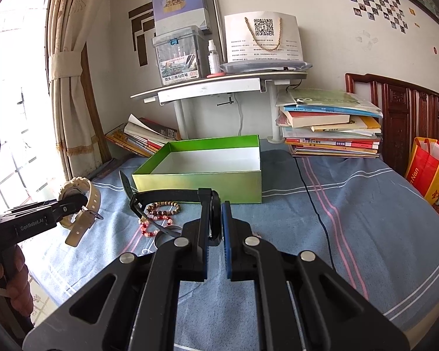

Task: Organize jewelry
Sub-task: 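Lift the white watch with the left tool while the right tool lifts the black watch, then drop the white watch into the green box while the right tool drops the black watch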

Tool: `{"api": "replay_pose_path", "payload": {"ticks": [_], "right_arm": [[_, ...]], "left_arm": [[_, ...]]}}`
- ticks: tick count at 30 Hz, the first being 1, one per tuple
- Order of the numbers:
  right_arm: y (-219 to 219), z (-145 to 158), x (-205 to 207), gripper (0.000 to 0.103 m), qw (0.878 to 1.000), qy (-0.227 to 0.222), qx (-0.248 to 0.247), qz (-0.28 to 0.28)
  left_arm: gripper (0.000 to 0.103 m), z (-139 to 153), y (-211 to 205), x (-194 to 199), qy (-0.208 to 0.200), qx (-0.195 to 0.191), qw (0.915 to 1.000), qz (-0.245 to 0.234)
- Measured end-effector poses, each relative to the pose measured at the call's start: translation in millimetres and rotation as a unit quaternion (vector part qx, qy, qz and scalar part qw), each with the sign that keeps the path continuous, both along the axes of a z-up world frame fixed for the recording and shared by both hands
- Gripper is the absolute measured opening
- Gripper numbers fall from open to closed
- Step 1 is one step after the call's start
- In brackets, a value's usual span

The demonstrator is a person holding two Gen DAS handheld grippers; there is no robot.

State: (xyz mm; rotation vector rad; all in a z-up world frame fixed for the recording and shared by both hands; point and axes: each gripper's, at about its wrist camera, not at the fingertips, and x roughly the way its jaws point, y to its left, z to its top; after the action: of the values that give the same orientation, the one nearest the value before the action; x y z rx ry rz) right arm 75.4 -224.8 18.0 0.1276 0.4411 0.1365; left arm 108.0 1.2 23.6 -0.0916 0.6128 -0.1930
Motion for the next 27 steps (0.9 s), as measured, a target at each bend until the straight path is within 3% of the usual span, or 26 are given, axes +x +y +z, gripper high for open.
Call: {"api": "replay_pose_path", "payload": {"ticks": [5,9,14,18,21,24,27], "right_arm": [[-0.5,2.3,13.9,0.009,1.000,0.003,-0.004,0.003],[-4.0,15.1,47.2,0.009,1.000,0.002,-0.011,0.018],[-3.4,31.6,110.7,0.009,1.000,-0.001,-0.013,0.021],[2.2,20.8,172.8,0.009,0.999,0.020,-0.016,0.021],[3.9,-1.6,214.9,0.009,0.998,0.049,-0.015,0.021],[4.8,-21.4,239.1,0.009,0.996,0.081,-0.009,0.020],[6.1,-31.6,245.2,0.009,0.995,0.093,-0.012,0.019]], "left_arm": [[0.024,3.6,-1.5,17.8,0.002,0.001,1.0000,-0.005],[0.024,17.2,-3.6,42.3,-0.008,0.002,1.0000,-0.005],[0.024,32.4,-10.0,111.1,-0.005,0.011,0.9999,-0.001],[0.024,14.2,-9.8,185.0,0.037,0.006,0.9993,0.003],[0.024,-8.8,-5.6,224.4,0.062,0.018,0.9974,0.032],[0.024,-31.6,-2.6,250.3,0.098,0.009,0.9948,0.028],[0.023,-41.7,-3.4,253.9,0.101,0.013,0.9944,0.028]]}}
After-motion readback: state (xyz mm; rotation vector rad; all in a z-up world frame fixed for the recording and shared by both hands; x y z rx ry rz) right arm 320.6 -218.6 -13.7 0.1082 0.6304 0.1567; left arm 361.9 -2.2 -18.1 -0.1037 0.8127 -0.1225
